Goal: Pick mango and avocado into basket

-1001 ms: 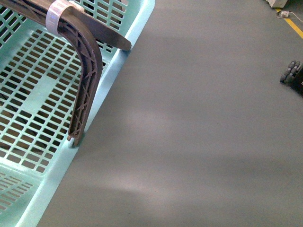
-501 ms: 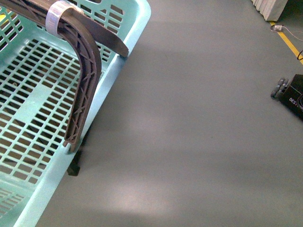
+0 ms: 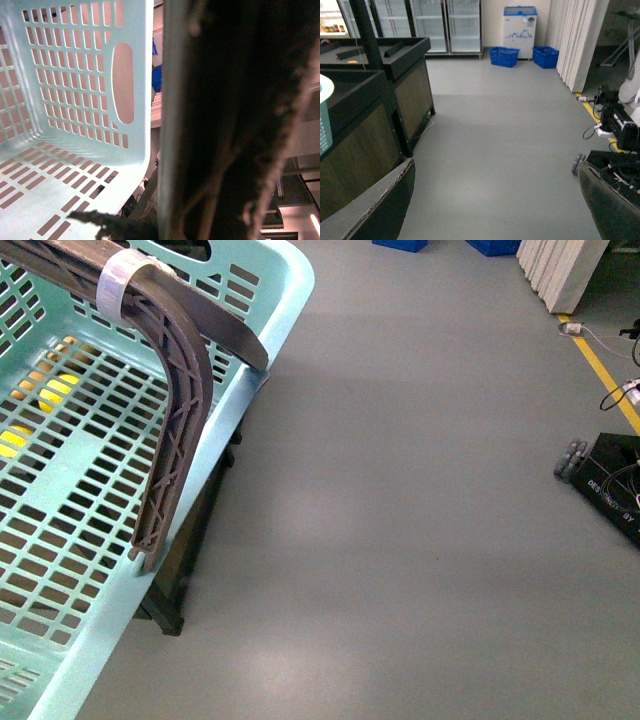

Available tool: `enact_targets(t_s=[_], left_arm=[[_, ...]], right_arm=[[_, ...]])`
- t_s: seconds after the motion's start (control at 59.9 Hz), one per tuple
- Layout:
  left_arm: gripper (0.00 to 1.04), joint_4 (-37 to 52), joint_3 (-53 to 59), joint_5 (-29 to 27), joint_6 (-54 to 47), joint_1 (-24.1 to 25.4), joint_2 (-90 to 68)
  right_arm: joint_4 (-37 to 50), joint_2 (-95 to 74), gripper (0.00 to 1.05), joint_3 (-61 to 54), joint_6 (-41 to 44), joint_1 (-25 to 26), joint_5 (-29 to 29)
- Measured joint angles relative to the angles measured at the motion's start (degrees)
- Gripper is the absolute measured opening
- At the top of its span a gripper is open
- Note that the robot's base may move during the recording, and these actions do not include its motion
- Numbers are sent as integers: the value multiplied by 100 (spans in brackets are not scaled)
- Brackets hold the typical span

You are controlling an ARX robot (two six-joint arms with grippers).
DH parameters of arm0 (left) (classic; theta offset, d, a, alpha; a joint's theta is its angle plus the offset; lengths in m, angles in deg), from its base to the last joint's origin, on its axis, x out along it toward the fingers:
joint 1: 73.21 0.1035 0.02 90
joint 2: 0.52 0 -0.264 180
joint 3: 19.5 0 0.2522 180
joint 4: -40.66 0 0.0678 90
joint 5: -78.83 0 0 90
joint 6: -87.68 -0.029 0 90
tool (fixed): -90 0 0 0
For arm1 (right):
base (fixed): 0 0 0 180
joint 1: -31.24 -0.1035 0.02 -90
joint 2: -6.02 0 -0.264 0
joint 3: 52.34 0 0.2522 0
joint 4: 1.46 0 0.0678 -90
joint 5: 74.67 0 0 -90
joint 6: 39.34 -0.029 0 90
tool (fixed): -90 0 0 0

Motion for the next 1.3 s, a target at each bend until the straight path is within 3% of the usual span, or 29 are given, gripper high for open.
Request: enact_targets(t_s=[1.301], left_arm=[[6, 0, 2, -17, 35, -13, 7]], right_arm=[[4, 0, 96, 0, 2, 0, -2]])
